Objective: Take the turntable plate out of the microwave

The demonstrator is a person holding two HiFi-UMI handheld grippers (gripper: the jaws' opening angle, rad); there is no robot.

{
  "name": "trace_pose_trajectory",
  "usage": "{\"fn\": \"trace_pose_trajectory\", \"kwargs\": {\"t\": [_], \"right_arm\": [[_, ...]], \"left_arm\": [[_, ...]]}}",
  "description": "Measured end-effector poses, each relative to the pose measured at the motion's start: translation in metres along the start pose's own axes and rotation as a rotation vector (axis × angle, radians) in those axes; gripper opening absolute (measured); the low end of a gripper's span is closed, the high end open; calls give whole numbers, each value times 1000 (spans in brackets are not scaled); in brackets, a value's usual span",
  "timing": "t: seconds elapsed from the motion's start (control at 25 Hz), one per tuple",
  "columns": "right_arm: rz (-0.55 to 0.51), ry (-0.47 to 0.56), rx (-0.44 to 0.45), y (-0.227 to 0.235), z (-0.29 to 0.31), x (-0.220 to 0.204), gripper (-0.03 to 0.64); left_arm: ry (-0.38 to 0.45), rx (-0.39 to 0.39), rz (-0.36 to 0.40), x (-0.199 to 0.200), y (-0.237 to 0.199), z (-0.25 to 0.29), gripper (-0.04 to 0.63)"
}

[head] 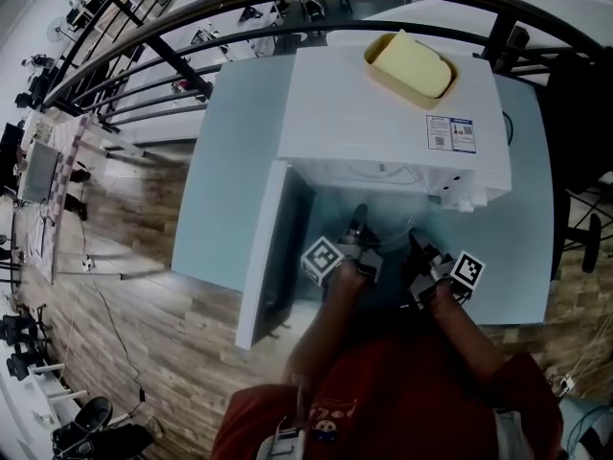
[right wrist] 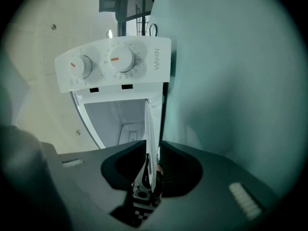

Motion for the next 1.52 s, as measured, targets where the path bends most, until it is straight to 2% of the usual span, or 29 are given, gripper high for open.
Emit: {"fn": "trace_pose_trajectory", "kwargs": {"t": [0.2,0.36,0.68,0.88,1.0,1.2,1.4,1.52], "right_arm": [[-36,26,7,-10,-21,-2,72],[-125,27,-3,-14,-39,-4,77],[-271,26,-3,-33,-88,-3,77],[-378,62,-13,-57,-103,-3,75],[-477,110,-34,-74,-114,5,75],[-702,179,-25,-114,-120,9,75],[-912,210,-36,-150,-120,-3,75],[-1086,210,-43,-175,-117,-19,75]], "left_arm": [[15,11,-3,-7,9,-20,23],[24,-14,2,-15,22,-34,23],[41,24,30,-41,51,-68,23],[34,31,27,-40,71,-86,23],[34,39,26,-41,78,-92,23],[17,23,44,-41,94,-99,23],[-7,-10,46,-44,115,-103,23],[-20,-36,45,-43,132,-105,23]]}}
Point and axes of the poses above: the fingertips, and each gripper's own axes: z forward along the fingers, y to its right, x out of its top, the point moved 6 cm from there along -z, backward along the fingers, and after that the axes turned 4 degrees about z, right-handed, at the moved point
